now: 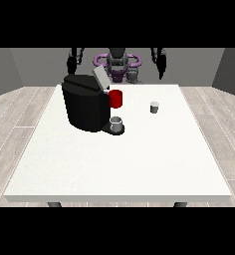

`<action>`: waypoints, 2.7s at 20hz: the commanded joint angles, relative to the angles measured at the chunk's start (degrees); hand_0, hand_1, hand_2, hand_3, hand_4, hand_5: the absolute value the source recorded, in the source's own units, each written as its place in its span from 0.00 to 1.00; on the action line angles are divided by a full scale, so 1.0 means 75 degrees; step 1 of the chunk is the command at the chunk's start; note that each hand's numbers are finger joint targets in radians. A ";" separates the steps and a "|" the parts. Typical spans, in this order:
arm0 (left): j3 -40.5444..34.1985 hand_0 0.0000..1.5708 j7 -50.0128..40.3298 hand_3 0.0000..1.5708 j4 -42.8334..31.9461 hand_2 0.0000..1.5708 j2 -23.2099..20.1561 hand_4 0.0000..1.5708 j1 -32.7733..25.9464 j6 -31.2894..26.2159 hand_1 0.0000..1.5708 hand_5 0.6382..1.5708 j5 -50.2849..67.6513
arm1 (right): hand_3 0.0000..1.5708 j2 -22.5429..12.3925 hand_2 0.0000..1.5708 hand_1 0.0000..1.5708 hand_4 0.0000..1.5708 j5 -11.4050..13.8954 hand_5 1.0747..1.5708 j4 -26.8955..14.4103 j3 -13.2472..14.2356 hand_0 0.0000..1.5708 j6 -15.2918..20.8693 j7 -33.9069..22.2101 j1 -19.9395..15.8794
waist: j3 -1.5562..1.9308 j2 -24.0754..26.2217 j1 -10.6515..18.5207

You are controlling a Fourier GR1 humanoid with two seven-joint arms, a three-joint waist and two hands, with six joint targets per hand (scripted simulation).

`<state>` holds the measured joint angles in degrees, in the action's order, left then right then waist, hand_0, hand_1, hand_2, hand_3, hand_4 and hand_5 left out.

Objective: Insert the coffee pod into the coffee machine and close the lid

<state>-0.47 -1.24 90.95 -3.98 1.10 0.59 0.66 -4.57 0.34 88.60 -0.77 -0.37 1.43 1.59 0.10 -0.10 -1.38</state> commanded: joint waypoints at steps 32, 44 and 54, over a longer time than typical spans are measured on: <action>0.0059 0.00 0.1343 0.00 -0.4129 0.00 -0.3061 0.00 0.3068 -0.1604 0.00 1.00 -0.3391 | 0.00 0.0599 0.00 0.00 0.00 0.1192 1.00 -0.0536 -0.0396 0.00 0.1585 -0.0159 -0.1649 | -0.0012 -0.1876 -0.0877; 0.0445 0.57 0.1610 0.52 -0.5331 0.61 -0.2572 0.24 0.4003 -0.0085 0.57 1.00 -0.4990 | 0.00 0.0508 0.00 0.00 0.00 0.1324 1.00 -0.1380 -0.0197 0.00 0.1364 -0.0393 -0.2395 | -0.0013 -0.1795 -0.0792; 0.1053 0.58 0.1759 0.57 -0.6364 0.66 -0.2911 0.21 0.4262 -0.0310 0.58 1.00 -0.6248 | 0.00 0.0602 0.00 0.00 0.00 0.1194 1.00 -0.1547 -0.0404 0.00 0.1340 -0.0094 -0.2200 | -0.0013 -0.1736 -0.1040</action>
<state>6.05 11.83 46.03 -24.94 31.58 -0.61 -43.06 -0.93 9.11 77.78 -3.00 8.40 0.22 -14.82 0.00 -13.23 -9.04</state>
